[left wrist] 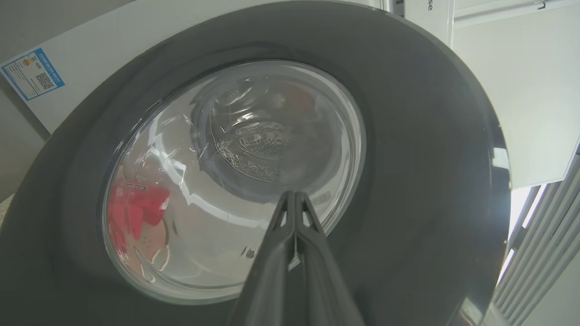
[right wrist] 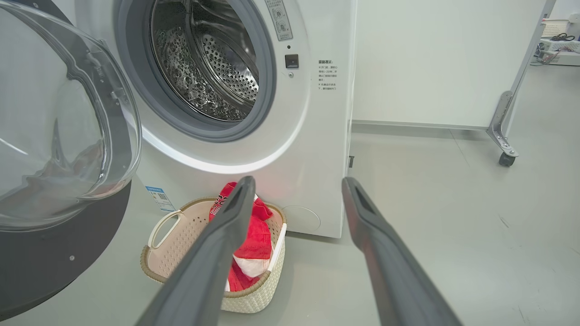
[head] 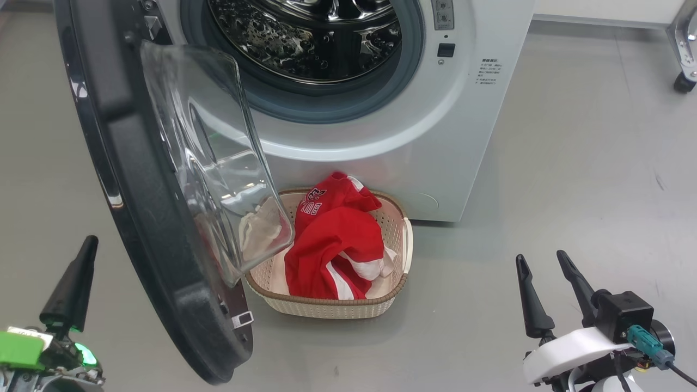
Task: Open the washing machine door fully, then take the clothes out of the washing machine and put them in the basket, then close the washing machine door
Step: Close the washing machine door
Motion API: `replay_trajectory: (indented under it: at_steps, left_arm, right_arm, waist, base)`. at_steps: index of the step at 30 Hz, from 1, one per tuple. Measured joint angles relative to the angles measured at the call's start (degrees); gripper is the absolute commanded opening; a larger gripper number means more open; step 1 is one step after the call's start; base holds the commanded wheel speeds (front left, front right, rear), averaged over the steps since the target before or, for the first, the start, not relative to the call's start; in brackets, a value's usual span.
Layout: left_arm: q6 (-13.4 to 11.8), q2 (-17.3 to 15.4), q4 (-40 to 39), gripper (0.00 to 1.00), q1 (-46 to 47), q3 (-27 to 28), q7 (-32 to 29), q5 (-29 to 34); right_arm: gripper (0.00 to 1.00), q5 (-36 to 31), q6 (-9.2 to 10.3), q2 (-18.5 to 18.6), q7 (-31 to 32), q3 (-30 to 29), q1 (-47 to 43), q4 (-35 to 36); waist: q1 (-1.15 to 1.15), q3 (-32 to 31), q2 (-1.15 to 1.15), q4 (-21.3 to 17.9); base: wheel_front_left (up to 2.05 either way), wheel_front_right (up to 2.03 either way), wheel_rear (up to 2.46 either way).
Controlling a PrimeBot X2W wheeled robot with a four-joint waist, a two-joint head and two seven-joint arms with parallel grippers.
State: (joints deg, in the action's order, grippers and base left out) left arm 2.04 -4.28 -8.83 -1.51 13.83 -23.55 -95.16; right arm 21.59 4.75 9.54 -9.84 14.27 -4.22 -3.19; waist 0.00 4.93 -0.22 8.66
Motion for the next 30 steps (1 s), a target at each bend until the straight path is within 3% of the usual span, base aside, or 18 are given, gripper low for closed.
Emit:
replay_trajectory:
  at_steps: [30]
  left_arm:
    - [1.29, 0.57, -2.79, 0.0, -3.24, -6.69, -6.35, -3.86]
  right_arm:
    - [1.0, 0.18, -0.09, -0.04, -0.05, -0.01, 1.46, 0.1]
  waist:
    - [0.0, 2.06, 0.0, -1.24]
  base:
    - [0.0, 0.0, 0.0]
